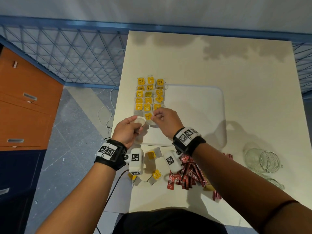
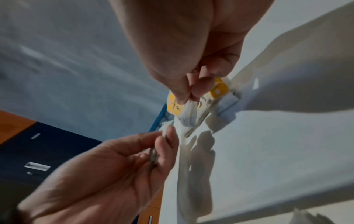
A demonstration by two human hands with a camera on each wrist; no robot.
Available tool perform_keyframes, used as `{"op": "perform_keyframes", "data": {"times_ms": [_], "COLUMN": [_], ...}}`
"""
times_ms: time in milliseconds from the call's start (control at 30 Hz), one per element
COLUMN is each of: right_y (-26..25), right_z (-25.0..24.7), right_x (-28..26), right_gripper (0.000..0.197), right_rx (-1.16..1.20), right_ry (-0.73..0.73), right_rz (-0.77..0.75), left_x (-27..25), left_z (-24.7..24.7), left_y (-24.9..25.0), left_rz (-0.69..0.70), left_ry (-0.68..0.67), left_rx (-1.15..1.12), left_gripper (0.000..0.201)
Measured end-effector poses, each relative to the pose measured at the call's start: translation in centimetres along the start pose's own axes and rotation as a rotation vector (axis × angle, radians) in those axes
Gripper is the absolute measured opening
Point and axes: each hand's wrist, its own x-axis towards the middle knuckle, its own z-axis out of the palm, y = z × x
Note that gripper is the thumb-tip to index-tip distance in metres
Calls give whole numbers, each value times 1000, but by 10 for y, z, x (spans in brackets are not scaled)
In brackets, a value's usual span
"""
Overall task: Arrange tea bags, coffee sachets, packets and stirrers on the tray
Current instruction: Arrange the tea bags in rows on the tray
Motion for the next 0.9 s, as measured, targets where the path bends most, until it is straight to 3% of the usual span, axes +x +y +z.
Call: {"op": "perform_keyframes", "data": {"times_ms": [100, 267, 367, 467, 633, 833, 900], "right_y": [-1, -6, -6, -6, -8, -10, -11], "right_z": [10, 18, 20, 22, 23, 13, 12], "right_x": [14, 22, 22, 23, 22, 12, 7], "right_gripper": [2, 11, 13, 15, 17, 10, 21], "right_rx": [-128, -281, -357, -389, -353, -279, -214], "right_ry": [-41, -35, -12, -11, -2, -9, -60], "right_rz": [17, 39, 18, -5, 29, -37, -88], "left_x": [-2, 1, 2, 4, 4, 0, 0], "left_z": [-2, -7, -10, -13, -16, -14, -14], "left_y": [0, -3, -4, -7, -7, -3, 0], "left_rz": [29, 12, 15, 50, 62, 177, 175], "left_ry": [-57, -27, 18, 40, 88, 43, 14], "left_rx": [6, -12, 43, 87, 115, 209, 195], "left_gripper": [25, 24, 6, 8, 15, 23, 23]}}
